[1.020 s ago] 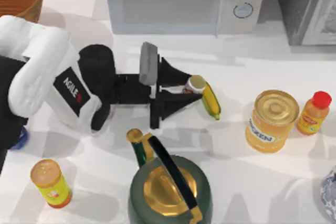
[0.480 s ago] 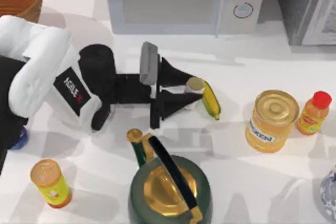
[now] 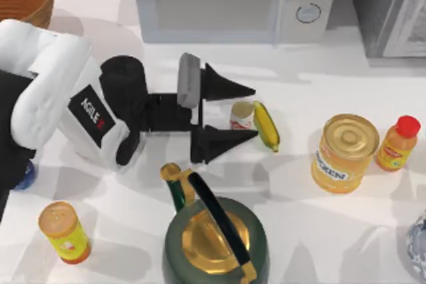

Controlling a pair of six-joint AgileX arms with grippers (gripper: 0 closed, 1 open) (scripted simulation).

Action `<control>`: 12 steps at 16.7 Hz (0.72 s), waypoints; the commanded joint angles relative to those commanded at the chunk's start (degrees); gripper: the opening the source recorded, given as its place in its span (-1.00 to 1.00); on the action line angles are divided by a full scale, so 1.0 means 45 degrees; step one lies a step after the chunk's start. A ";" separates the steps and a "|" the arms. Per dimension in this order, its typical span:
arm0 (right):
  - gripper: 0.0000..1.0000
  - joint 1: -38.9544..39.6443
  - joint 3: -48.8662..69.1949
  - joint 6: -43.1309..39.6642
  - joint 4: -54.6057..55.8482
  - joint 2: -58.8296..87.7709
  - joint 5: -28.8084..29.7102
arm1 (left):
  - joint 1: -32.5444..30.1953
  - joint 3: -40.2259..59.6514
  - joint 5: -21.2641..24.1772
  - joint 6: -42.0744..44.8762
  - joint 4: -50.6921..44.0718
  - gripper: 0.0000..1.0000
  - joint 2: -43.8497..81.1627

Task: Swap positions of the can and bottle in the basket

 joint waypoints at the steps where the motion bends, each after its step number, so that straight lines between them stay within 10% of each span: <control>1: 1.00 0.0000 0.0000 0.0000 0.0000 0.0000 0.0000 | 0.0000 0.0000 0.0000 0.0000 0.0000 1.00 0.0000; 12: 1.00 0.0000 0.0000 0.0000 0.0000 0.0000 0.0000 | 0.0187 -0.1156 -0.1117 0.0010 -0.0624 1.00 -0.1311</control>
